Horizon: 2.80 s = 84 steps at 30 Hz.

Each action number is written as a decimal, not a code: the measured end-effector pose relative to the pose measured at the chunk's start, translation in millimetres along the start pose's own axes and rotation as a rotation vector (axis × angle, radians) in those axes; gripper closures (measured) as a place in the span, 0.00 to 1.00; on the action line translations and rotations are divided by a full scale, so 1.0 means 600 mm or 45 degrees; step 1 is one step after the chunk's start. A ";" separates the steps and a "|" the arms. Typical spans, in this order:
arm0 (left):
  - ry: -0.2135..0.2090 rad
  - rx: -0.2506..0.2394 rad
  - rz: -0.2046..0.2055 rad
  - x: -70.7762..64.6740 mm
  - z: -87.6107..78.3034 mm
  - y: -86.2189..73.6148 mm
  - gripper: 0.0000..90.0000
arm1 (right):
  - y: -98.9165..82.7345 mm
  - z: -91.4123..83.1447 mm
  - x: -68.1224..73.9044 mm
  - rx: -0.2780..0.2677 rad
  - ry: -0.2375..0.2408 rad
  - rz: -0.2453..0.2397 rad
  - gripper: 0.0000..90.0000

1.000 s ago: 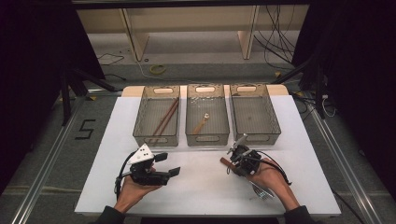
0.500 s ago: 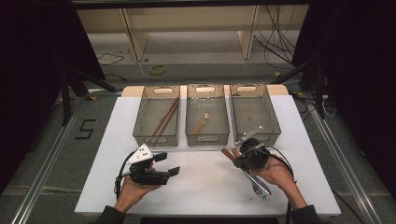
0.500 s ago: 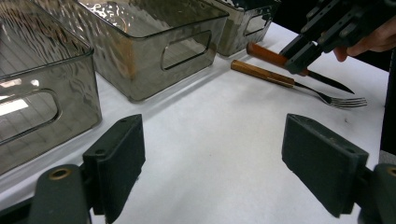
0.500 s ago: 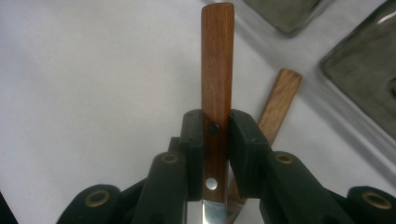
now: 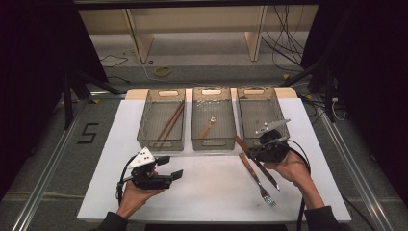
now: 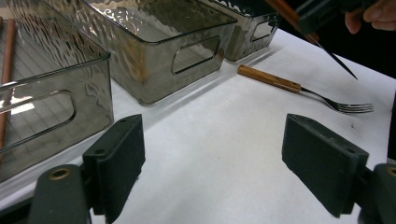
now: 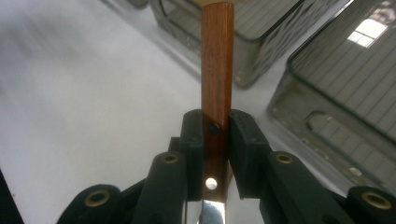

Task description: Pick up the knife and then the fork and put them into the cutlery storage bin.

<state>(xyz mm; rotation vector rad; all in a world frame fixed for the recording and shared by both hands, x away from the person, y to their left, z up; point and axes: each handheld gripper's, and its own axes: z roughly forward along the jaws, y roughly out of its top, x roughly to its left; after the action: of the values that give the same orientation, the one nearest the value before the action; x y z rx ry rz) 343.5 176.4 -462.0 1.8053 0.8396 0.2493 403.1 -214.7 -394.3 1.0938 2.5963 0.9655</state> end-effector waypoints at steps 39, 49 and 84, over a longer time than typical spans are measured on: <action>0.030 -0.034 -0.010 0.003 -0.020 -0.002 0.23 | 0.135 -0.053 -0.091 -0.249 -0.179 0.102 0.86; 0.029 -0.037 -0.011 0.005 -0.019 -0.002 0.23 | 0.153 -0.055 -0.118 -0.283 -0.222 0.151 0.85; 0.034 -0.051 -0.011 0.006 -0.019 -0.002 0.23 | 0.193 0.000 -0.167 -0.310 -0.327 0.277 0.85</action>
<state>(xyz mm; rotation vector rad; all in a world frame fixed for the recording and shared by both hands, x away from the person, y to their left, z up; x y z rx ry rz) 339.5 187.4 -459.3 1.7646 0.8549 0.2831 542.7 -223.3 -331.6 1.3509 2.1278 1.0713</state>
